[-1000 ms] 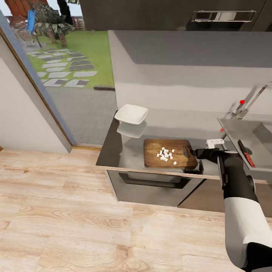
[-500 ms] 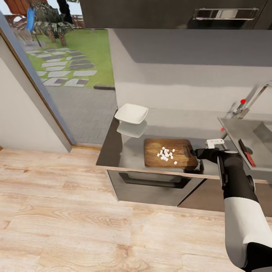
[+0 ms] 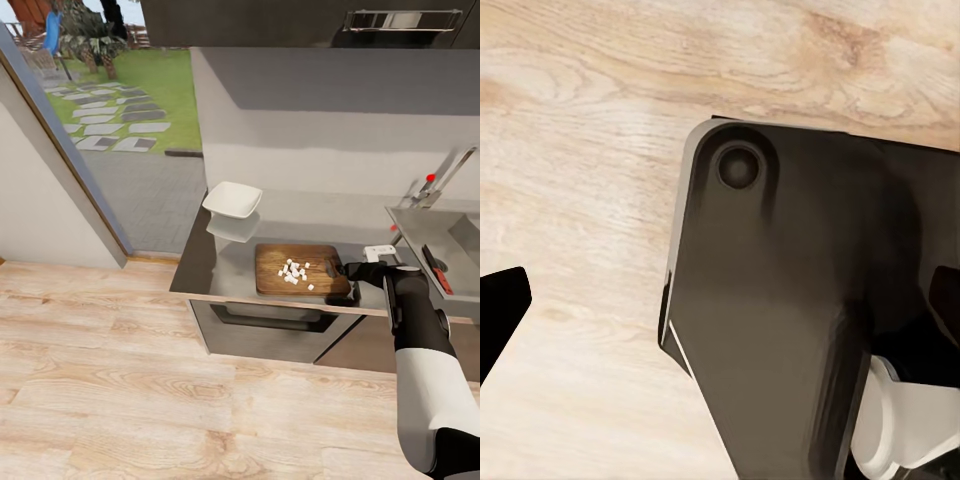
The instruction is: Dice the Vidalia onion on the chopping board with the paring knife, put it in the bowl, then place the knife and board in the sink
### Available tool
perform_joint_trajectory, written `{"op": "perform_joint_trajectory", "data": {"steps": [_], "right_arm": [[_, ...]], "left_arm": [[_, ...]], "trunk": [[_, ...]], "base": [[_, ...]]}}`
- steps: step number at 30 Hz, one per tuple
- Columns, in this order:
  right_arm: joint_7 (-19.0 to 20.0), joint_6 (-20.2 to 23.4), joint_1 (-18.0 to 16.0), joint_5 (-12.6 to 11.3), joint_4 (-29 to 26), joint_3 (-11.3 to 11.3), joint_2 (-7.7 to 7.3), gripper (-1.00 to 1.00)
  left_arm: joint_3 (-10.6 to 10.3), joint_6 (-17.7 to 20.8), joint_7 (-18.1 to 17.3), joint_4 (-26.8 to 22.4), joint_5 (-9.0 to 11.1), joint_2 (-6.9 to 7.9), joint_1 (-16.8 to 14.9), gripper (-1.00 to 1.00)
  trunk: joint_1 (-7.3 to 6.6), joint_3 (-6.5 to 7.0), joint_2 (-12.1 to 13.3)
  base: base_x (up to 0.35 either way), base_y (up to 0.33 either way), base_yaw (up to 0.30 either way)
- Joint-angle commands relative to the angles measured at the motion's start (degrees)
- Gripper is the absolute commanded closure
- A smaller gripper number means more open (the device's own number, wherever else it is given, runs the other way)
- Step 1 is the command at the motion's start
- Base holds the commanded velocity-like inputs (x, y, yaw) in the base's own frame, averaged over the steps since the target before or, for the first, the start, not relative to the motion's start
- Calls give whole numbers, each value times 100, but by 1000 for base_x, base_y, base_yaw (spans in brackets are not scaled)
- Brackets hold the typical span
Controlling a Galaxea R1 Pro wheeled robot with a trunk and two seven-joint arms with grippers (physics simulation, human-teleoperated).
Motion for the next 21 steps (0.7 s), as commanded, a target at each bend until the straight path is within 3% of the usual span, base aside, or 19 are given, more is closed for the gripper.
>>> {"op": "perform_joint_trajectory", "data": {"steps": [1,16,21], "right_arm": [[55,14,-4,61,-7,-8,1,-100],[55,14,0,64,-7,-8,1,-100],[55,14,-5,64,-7,-8,1,-100]], "left_arm": [[-12,-5,-27,-7,60,3,3,-100],[-3,7,-27,2,68,3,2,-100],[-3,4,-27,75,67,-2,3,-100]], "trunk": [[3,-8,-9],[3,-10,-9],[3,-33,-9]], "base": [[0,0,0],[0,1,0],[0,161,0]]}}
